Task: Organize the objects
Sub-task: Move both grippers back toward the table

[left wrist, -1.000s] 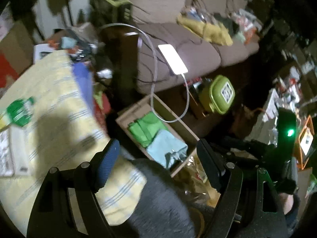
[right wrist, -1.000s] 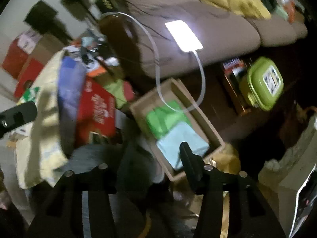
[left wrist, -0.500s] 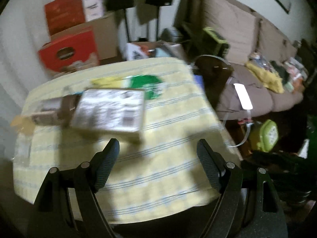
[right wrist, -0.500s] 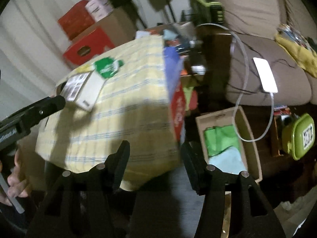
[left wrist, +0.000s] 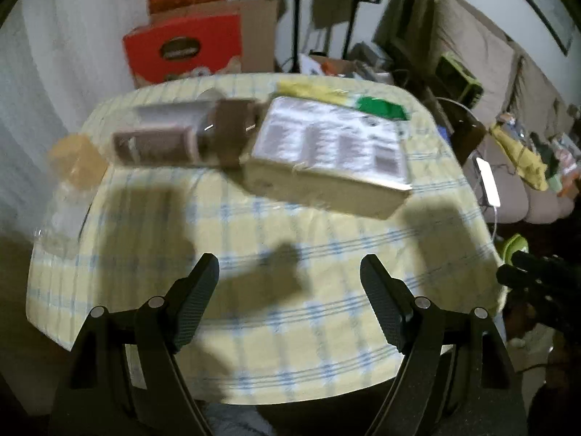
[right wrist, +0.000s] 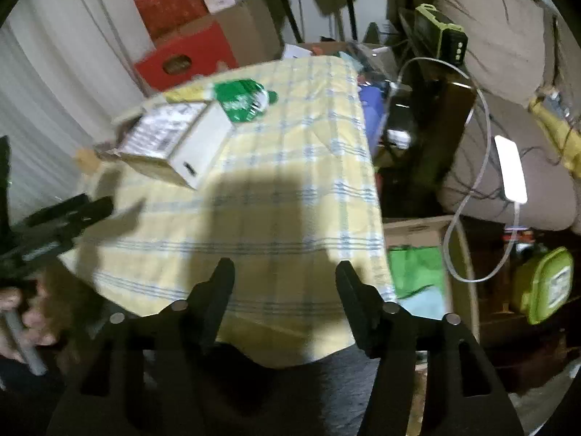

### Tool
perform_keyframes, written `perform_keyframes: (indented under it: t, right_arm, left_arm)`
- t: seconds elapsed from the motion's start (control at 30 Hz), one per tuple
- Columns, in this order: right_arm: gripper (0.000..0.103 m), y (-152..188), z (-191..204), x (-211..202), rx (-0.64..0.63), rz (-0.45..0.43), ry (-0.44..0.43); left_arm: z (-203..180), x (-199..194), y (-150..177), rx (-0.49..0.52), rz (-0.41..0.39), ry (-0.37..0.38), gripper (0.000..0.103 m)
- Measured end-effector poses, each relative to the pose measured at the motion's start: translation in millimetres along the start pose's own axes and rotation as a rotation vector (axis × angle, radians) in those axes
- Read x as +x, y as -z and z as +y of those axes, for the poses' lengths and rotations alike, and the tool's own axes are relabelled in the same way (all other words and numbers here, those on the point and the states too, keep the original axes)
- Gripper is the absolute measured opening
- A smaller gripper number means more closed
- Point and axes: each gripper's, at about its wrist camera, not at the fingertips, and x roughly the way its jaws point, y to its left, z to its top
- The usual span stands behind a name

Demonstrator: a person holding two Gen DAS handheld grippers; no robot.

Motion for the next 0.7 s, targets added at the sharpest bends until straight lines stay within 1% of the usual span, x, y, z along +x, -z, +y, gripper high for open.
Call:
perform_keyframes:
  t: [0.07, 0.27, 0.4, 0.5, 0.6, 0.7]
  right_arm:
    - [0.06, 0, 0, 5, 0.002, 0.012, 0.011]
    - [0.06, -3, -3, 13, 0.048, 0.0, -0.015]
    - [0.06, -6, 3, 14, 0.064, -0.01, -0.034]
    - [0.06, -13, 17, 15, 0.036, -0.008, -0.052]
    - [0.061, -20, 31, 17, 0.004, -0.017, -0.072]
    - [0.061, -24, 44, 21, -0.019, -0.017, -0.092]
  left_arm:
    - [11, 2, 4, -0.017, 0.005, -0.006, 0.078]
    - [45, 4, 10, -0.065, 0.007, -0.05, 0.078]
    - [61, 5, 8, -0.062, 0.017, -0.081, 0.078]
    - [72, 2, 8, -0.068, 0.007, -0.106, 0.078]
    - [85, 0, 7, -0.093, 0.004, -0.114, 0.078]
    - [100, -2, 6, -0.118, -0.007, -0.137, 0.078]
